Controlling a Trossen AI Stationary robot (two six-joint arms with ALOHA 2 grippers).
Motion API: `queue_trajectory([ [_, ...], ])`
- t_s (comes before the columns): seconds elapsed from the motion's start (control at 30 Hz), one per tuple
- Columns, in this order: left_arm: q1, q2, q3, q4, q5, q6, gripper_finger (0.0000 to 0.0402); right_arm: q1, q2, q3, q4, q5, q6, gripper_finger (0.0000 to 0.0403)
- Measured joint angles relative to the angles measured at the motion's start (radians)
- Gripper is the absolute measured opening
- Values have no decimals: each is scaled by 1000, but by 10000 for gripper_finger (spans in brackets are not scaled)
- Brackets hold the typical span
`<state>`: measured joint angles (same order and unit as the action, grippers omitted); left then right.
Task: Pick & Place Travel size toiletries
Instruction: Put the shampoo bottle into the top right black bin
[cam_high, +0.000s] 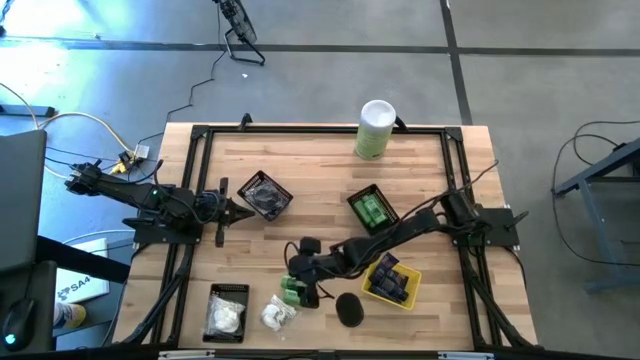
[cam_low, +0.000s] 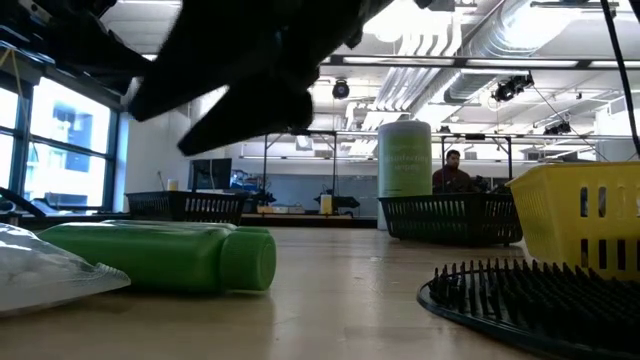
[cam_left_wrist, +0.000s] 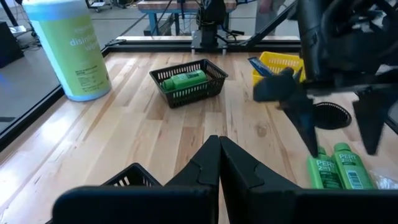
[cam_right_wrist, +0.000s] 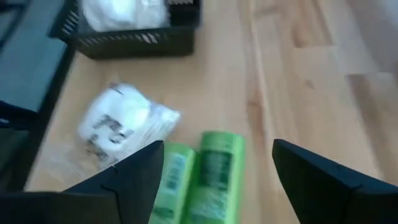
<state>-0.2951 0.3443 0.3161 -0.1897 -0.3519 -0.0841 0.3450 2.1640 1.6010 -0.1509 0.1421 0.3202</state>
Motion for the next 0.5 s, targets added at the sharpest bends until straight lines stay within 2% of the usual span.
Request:
queue_trajectory([
  [0.5, 0, 0, 1, 0, 0, 0, 0, -6, 37, 2, -78, -15, 16, 259],
])
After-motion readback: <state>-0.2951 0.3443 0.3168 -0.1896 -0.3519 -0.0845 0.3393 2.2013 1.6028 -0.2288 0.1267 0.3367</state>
